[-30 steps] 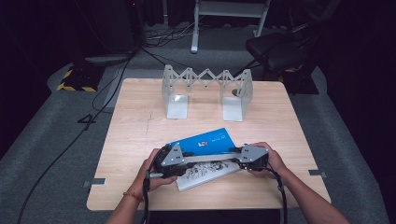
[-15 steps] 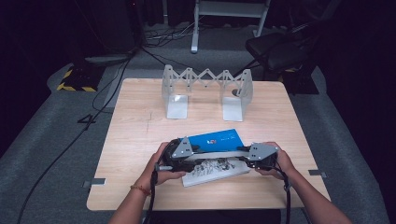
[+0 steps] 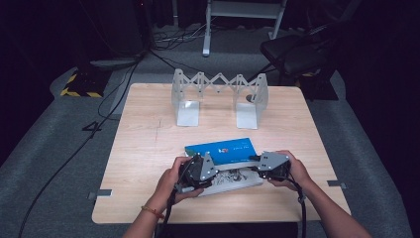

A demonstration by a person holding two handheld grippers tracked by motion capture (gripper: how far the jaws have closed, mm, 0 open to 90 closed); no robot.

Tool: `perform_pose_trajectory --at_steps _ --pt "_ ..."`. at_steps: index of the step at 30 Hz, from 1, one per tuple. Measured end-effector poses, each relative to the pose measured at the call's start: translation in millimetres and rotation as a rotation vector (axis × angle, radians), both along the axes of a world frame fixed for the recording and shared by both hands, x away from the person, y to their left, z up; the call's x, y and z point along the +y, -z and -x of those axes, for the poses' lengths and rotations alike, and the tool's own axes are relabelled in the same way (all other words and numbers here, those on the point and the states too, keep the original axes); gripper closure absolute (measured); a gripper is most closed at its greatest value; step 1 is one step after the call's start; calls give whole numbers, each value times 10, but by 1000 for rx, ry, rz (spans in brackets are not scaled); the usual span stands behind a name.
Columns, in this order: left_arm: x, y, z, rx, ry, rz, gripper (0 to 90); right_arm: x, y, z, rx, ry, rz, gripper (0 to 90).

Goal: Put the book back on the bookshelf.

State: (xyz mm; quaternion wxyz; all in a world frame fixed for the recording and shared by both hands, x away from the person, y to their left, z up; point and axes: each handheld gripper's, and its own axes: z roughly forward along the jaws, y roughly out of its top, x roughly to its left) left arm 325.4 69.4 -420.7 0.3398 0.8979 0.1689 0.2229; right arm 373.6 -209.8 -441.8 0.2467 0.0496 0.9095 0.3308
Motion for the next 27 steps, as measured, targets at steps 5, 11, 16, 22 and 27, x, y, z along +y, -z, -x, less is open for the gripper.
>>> perform_pose_trajectory --at_steps 5,11,16,22,27 --pt "30 40 14 -47 33 -60 671 58 13 6 -5 -4 19 672" --pt "149 77 -39 -44 60 -35 695 80 18 -10 -14 -23 -10 649" --pt "244 107 -88 -22 79 -11 697 -34 113 -150 50 -65 -113 595" --pt "346 100 -187 48 87 41 681 -71 147 -183 45 -99 -155 643" --pt "362 86 -173 60 8 60 483 60 113 -101 4 -91 -77 677"
